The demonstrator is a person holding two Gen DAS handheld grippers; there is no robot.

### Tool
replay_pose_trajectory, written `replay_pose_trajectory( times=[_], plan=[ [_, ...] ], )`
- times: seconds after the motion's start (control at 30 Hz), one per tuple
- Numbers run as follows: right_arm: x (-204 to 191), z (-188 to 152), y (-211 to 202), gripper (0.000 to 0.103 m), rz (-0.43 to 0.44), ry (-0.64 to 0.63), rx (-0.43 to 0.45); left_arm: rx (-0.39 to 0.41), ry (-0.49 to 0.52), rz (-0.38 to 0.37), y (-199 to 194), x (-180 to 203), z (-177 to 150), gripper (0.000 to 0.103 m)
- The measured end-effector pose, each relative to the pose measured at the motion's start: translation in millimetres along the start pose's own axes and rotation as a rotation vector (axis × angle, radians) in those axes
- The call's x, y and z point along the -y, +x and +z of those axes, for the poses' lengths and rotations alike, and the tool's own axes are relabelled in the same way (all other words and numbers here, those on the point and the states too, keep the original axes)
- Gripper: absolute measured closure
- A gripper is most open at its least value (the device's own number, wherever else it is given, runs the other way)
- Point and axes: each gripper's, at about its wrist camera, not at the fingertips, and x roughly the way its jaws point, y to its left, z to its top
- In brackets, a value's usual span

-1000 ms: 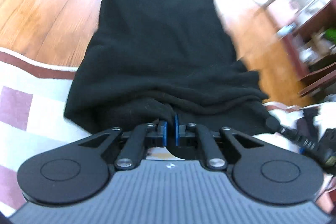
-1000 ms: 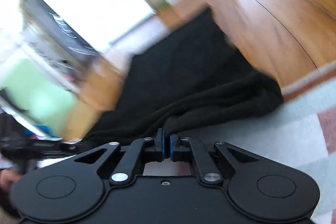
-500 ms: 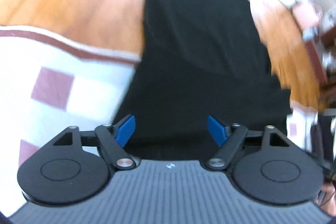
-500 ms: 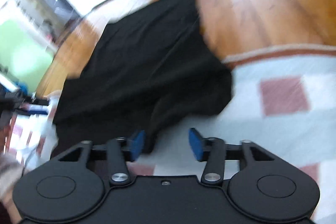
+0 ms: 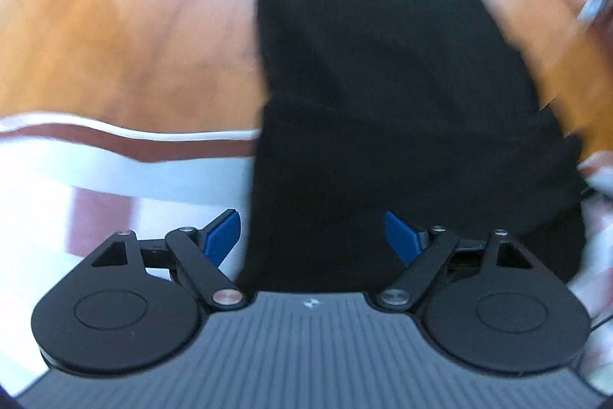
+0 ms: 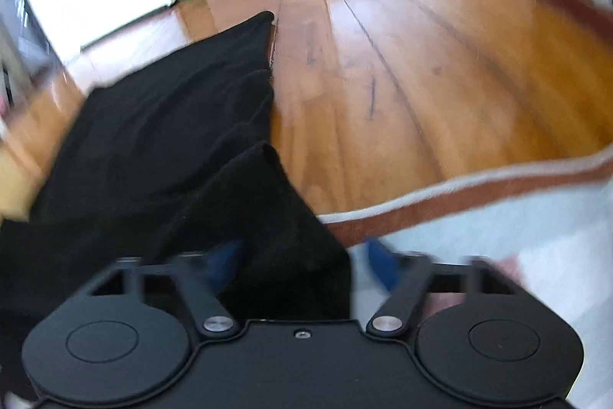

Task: Fold clothes

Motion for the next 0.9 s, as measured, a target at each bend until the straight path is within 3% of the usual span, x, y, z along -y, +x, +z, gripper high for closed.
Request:
replay_pose_trajectory(
  times=[0.07,0.17,0.23,0.33,0.4,0.57,0.73,0.9],
  plan=[
    [3.5,0.0,-4.0,0.069,0.007,-0.012,0.011,-0.086,0.013,0.105,12.9,-10.7,-6.4,0.016],
    [11.4,2.9,-9.1,0.069,0.006,0.018,0.001,-0.122,-0.173,0.03,15.4,-43.8,-6.2,0.015],
    [17.2,3.5,-11.5,0.066,0.012,0.042,-0.006,-0.141,-0.21,0.025,13.8,-54.9,-2.7,0.015],
    [20.2,3.2,-8.3,0.052,0.016,0.079,-0.014,-0.154,-0.215,-0.002,11.4,-55.7,-0.9,0.015],
    [25.8,0.4,-9.6,0.051,0.016,0.097,-0.016,-0.167,-0.201,-0.029,13.7,-57.0,-1.4,0.015],
    [27.4,0.1,-11.7,0.047,0.046,0.151,-0.032,-0.169,-0.158,-0.015,15.4,-55.0,4.9,0.014],
    [54.2,-5.5,-11.7,0.04,0.224,0.319,-0.081,-0.186,-0.212,-0.121,14.0,-64.8,6.6,0.009],
    [53.9,-0.3,-14.5,0.04,0.251,0.325,-0.078,-0.16,-0.302,-0.218,8.1,-79.8,13.2,0.009]
  ],
)
